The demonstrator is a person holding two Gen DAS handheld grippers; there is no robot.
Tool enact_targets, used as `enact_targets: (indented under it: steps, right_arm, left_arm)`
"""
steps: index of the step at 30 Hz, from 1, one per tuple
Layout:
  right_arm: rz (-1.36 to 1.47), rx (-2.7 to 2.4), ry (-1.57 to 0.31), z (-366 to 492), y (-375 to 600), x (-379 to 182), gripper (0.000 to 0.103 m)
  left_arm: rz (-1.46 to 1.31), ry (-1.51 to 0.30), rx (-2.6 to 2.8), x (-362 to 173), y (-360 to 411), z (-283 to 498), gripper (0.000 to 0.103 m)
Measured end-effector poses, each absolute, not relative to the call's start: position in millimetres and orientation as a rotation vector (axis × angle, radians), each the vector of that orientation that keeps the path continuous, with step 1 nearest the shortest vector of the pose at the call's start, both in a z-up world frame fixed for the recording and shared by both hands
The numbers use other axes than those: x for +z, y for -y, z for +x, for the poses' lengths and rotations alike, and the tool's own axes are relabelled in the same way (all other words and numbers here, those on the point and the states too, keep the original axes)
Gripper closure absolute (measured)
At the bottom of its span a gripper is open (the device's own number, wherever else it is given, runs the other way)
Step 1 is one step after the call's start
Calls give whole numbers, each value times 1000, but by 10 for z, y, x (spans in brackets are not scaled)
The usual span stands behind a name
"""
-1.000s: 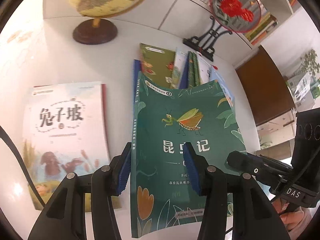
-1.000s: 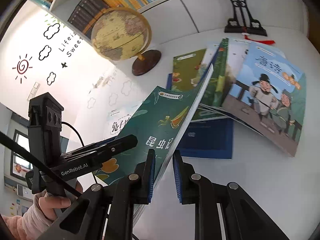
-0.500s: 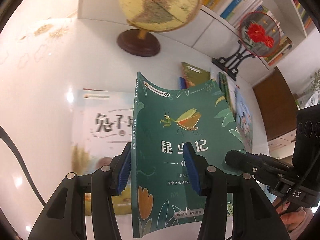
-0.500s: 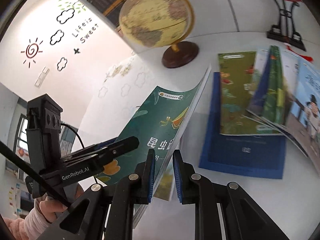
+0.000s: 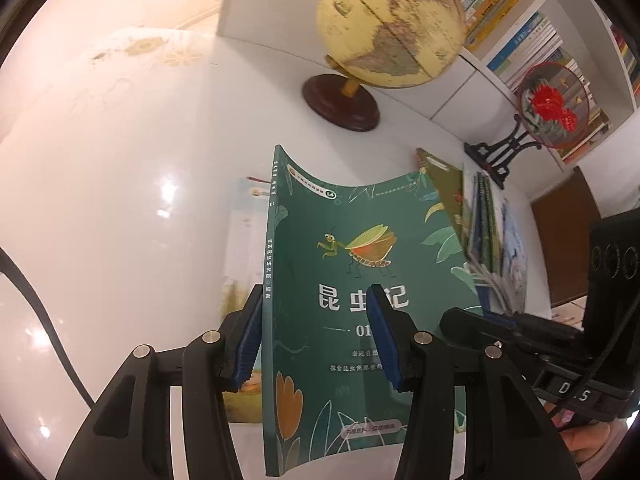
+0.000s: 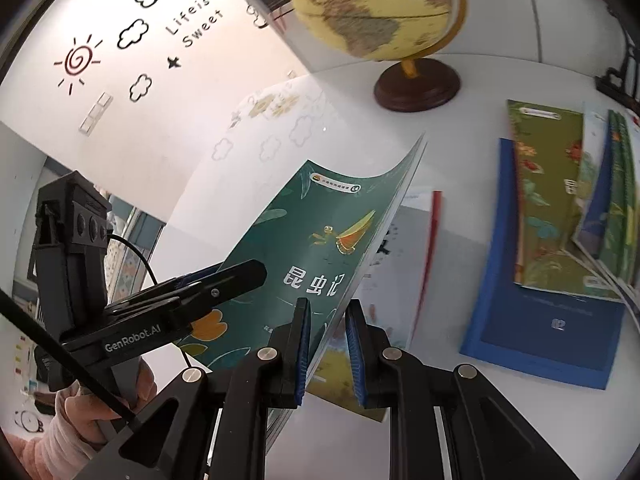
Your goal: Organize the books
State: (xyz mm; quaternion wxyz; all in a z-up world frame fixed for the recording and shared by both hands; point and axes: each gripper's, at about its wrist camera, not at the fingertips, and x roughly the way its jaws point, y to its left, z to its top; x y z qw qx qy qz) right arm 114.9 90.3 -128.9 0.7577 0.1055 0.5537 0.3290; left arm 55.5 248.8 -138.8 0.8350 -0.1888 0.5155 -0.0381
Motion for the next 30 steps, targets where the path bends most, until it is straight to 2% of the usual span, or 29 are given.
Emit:
enact_targets:
  steps: [7, 11, 13, 14, 16, 18, 21, 26, 30]
  right_arm:
    - [215, 717, -1239, 1206, -992, -1439, 84]
    - [232, 641, -1272, 1255, -928, -1574, 83]
    - [290, 624, -1325, 1292, -876, -1668, 79]
    - [308, 609, -1360, 1311, -858, -1726, 76]
    - [296, 566, -1370, 1330, -829, -1774, 58]
    - [284, 544, -1337, 1310, -797, -1766, 53]
    - [282, 525, -1352, 1291, -757, -1833, 49]
    - [258, 399, -1388, 1211, -594, -2036, 49]
    - [147, 305, -1340, 1075, -444, -2042, 48]
  left_arm:
    - [-439, -1161, -34, -1629, -2607, 567, 57]
    - [-487, -1246, 37, -1836, -2700, 593, 50]
    - [-527, -1270, 46, -1912, -2753, 594, 49]
    - [-544, -1285, 60, -1958, -2785, 600, 44]
    - [-548, -1302, 91, -1999, -2815, 597, 40]
    - [-549, -1303, 90, -2008, -2824, 592, 40]
    - [-510, -1303, 97, -2000, -2810, 604, 40]
    - [-417, -1292, 46, -1989, -2591, 648, 40]
    - [-295, -1254, 40, -2033, -2315, 683, 22]
